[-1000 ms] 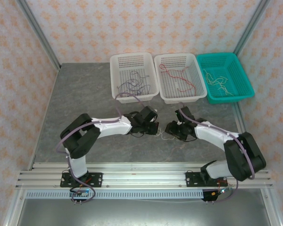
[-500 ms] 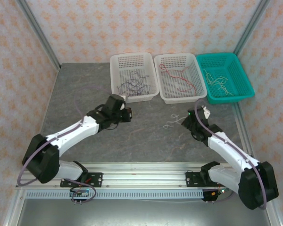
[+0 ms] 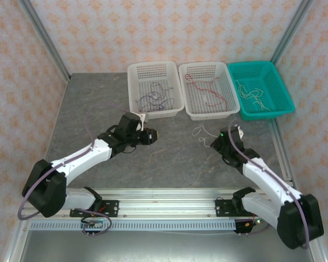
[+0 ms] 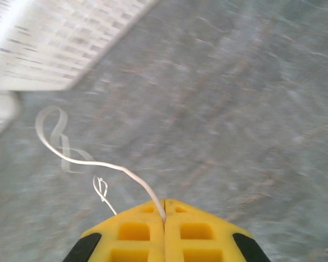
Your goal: Untangle the cables
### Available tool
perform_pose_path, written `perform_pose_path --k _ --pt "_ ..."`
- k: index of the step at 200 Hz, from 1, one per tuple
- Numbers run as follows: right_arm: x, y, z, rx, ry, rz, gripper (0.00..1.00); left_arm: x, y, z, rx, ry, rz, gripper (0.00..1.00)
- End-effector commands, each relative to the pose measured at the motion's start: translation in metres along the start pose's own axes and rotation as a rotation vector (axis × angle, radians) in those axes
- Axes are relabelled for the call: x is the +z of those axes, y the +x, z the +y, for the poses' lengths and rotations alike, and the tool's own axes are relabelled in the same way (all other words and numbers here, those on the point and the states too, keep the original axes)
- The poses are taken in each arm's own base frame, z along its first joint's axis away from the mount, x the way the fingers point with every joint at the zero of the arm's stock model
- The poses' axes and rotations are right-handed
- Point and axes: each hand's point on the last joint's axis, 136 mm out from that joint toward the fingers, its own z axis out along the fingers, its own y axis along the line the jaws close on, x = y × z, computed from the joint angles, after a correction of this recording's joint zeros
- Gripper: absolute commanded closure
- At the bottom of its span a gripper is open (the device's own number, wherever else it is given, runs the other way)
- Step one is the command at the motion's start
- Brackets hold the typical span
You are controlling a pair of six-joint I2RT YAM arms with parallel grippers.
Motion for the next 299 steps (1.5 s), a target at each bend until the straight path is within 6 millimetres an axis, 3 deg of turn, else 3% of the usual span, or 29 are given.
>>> perform_pose_path --k 1,23,47,73,115,136,151,177,211,215,233,240,251,276,299 --pt "-0.025 -0.028 0.044 0.123 -0.251 -0.076 1.0 -0.026 -0.022 -0.055 0.097 0.232 -0.108 0.52" --pt "-0.048 -0.065 0.059 0.295 -0.395 -0.158 1.0 -0.052 -0.026 -0.099 0.219 0.359 -0.146 0.4" --pt "-0.065 -0.11 0.057 0.437 -0.472 -0.265 1.0 -0.078 -0.024 -0.142 0.338 0.457 -0.179 0.32" --pt "-0.067 -0.156 0.034 0.578 -0.457 -0.407 1.0 -0.101 -0.029 -0.172 0.373 0.531 -0.234 0.3" --pt "-0.056 -0.233 0.006 0.714 -0.467 -0.571 1.0 -0.115 -0.033 -0.172 0.387 0.498 -0.27 0.24" --pt "-0.054 -0.272 -0.005 0.678 -0.429 -0.691 1.0 -0.118 -0.033 -0.166 0.393 0.474 -0.284 0.08" --pt "-0.05 -0.292 -0.022 0.651 -0.356 -0.773 1.0 -0.116 -0.031 -0.162 0.385 0.467 -0.29 0.0" --pt "-0.032 -0.318 -0.043 0.674 -0.319 -0.765 1.0 -0.114 -0.028 -0.157 0.37 0.46 -0.287 0.0" --pt "0.01 -0.331 -0.04 0.602 -0.246 -0.589 1.0 -0.103 -0.032 -0.129 0.333 0.314 -0.307 0.0" --pt "0.014 -0.332 -0.041 0.604 -0.239 -0.573 0.96 -0.103 -0.033 -0.125 0.328 0.291 -0.312 0.0" --pt "0.026 -0.33 -0.042 0.62 -0.214 -0.512 0.46 -0.103 -0.037 -0.114 0.311 0.234 -0.34 0.0" --pt "0.027 -0.327 -0.041 0.627 -0.205 -0.493 0.33 -0.104 -0.038 -0.112 0.31 0.225 -0.348 0.0" --pt "0.022 -0.324 -0.038 0.609 -0.211 -0.485 0.24 -0.107 -0.038 -0.11 0.324 0.211 -0.354 0.0" --pt "0.002 -0.305 -0.034 0.528 -0.204 -0.503 0.2 -0.115 -0.042 -0.092 0.361 0.104 -0.383 0.0" --pt "-0.017 -0.267 -0.026 0.419 -0.196 -0.5 0.2 -0.133 -0.06 -0.064 0.37 -0.056 -0.515 0.0"
